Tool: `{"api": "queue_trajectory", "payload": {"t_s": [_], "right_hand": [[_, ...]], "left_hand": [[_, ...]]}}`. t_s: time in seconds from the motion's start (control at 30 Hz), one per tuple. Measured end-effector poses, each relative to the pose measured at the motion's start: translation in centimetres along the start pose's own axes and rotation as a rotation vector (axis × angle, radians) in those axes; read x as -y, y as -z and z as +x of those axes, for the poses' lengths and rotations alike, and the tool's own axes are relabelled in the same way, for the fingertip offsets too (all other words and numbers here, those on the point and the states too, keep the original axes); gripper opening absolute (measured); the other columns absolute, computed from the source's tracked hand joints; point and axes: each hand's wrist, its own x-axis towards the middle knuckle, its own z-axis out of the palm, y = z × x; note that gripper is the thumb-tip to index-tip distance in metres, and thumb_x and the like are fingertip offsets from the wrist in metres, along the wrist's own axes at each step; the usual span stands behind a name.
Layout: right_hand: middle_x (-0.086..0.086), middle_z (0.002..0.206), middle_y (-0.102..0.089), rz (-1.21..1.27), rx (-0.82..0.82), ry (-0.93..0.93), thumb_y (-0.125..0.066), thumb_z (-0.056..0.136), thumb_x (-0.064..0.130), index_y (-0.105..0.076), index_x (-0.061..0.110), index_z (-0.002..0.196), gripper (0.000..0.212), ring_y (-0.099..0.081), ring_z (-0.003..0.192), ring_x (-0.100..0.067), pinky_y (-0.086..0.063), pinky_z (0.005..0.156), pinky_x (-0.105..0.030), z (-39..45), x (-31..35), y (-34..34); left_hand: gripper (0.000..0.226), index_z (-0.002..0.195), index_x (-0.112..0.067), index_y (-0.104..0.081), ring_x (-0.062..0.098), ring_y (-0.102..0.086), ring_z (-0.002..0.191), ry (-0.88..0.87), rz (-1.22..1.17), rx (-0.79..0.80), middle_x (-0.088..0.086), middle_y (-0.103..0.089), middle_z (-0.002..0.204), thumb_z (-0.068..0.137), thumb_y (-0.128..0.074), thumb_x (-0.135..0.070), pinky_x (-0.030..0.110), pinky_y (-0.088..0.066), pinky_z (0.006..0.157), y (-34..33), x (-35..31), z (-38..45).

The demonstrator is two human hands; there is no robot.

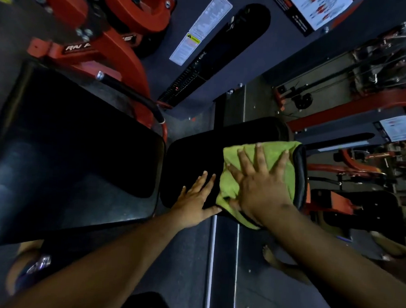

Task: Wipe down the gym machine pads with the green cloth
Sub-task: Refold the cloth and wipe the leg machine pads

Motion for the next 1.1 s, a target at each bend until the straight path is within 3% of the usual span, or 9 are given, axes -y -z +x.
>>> {"api": "queue_trajectory", "payload": {"t_s": [0.17, 0.27, 0.4, 0.5, 0.63, 0.7, 0.87, 1.0, 1.1], "right_hand": [[-0.012, 0.170, 0.015, -0.006, 0.001, -0.149, -0.024, 0.088, 0.084, 0.007, 0.032, 0.162, 0.096, 0.018, 0.150, -0.054, 0.006, 0.102, -0.086, 8.5, -0.5, 1.6], [-0.015, 0.169, 0.018, 0.013, 0.021, -0.032, -0.022, 0.091, 0.080, 0.009, 0.027, 0.163, 0.095, 0.021, 0.149, -0.054, 0.007, 0.108, -0.079, 5.9, 2.3, 0.6], [-0.012, 0.169, 0.021, -0.003, 0.066, 0.136, -0.015, 0.087, 0.086, 0.009, 0.029, 0.162, 0.097, 0.027, 0.148, -0.051, 0.020, 0.102, -0.079, 1.0, 5.6, -1.6], [-0.008, 0.170, 0.017, -0.012, 0.026, 0.112, -0.021, 0.086, 0.087, 0.007, 0.034, 0.162, 0.097, 0.023, 0.150, -0.049, 0.018, 0.103, -0.079, 5.2, 3.6, -0.9], [-0.012, 0.171, 0.014, 0.031, 0.029, -0.087, -0.028, 0.088, 0.082, 0.006, 0.031, 0.163, 0.098, 0.017, 0.150, -0.053, 0.002, 0.110, -0.079, 12.3, 2.2, 1.0], [-0.014, 0.170, 0.016, 0.043, 0.052, -0.053, -0.027, 0.089, 0.081, 0.009, 0.027, 0.163, 0.098, 0.019, 0.149, -0.055, 0.001, 0.110, -0.078, 11.8, 4.6, 0.6], [-0.014, 0.169, 0.020, -0.014, 0.083, 0.176, -0.019, 0.088, 0.086, 0.008, 0.028, 0.163, 0.098, 0.026, 0.148, -0.053, 0.014, 0.102, -0.080, 5.4, 10.8, -3.2], [-0.009, 0.170, 0.019, -0.004, 0.045, 0.127, -0.026, 0.088, 0.083, 0.006, 0.032, 0.163, 0.097, 0.024, 0.149, -0.051, 0.015, 0.102, -0.080, 11.3, 9.8, -2.2], [-0.013, 0.169, 0.021, -0.008, 0.057, 0.053, -0.030, 0.090, 0.080, 0.009, 0.028, 0.163, 0.098, 0.023, 0.148, -0.054, 0.008, 0.107, -0.079, 16.7, 11.5, -1.8]], "left_hand": [[0.097, 0.159, -0.040, 0.016, 0.006, 0.019, 0.154, -0.040, -0.071, -0.073, -0.016, 0.029, 0.165, 0.091, -0.045, -0.075, 0.051, 0.007, 0.123, -1.1, 1.4, 0.3], [0.107, 0.160, -0.033, 0.013, 0.007, 0.015, 0.154, 0.021, -0.147, -0.106, -0.015, 0.023, 0.167, 0.087, -0.053, -0.076, 0.051, 0.006, 0.123, -1.9, 2.2, 0.0], [0.122, 0.161, -0.030, 0.012, 0.013, 0.008, 0.157, 0.140, -0.142, -0.068, -0.010, 0.020, 0.169, 0.077, -0.062, -0.078, 0.059, -0.004, 0.124, -2.2, 4.0, -0.7], [0.113, 0.160, -0.033, 0.013, 0.012, 0.007, 0.157, 0.117, -0.108, -0.068, -0.011, 0.021, 0.168, 0.083, -0.056, -0.079, 0.055, -0.001, 0.125, -1.8, 5.1, -0.6], [0.112, 0.160, -0.034, 0.013, 0.010, 0.008, 0.156, 0.084, -0.107, -0.078, -0.014, 0.022, 0.168, 0.083, -0.056, -0.078, 0.054, 0.001, 0.124, -1.8, 6.6, 0.1], [0.115, 0.160, -0.034, 0.014, 0.010, 0.008, 0.156, 0.092, -0.118, -0.073, -0.015, 0.022, 0.167, 0.082, -0.057, -0.079, 0.055, 0.000, 0.123, -2.2, 7.5, 0.0], [0.120, 0.161, -0.026, 0.013, 0.013, 0.009, 0.157, 0.171, -0.136, -0.095, -0.008, 0.018, 0.169, 0.081, -0.065, -0.072, 0.058, -0.005, 0.125, -3.1, 8.7, -0.6], [0.117, 0.162, -0.024, 0.012, 0.020, 0.003, 0.158, 0.207, -0.124, -0.104, -0.002, 0.014, 0.170, 0.082, -0.049, -0.083, 0.056, -0.008, 0.125, -4.3, 11.0, -0.7], [0.097, 0.162, -0.026, 0.008, 0.022, 0.001, 0.158, 0.264, -0.163, -0.116, -0.004, 0.011, 0.170, 0.094, -0.042, -0.073, 0.054, -0.009, 0.126, -4.4, 13.3, -0.5]]}}
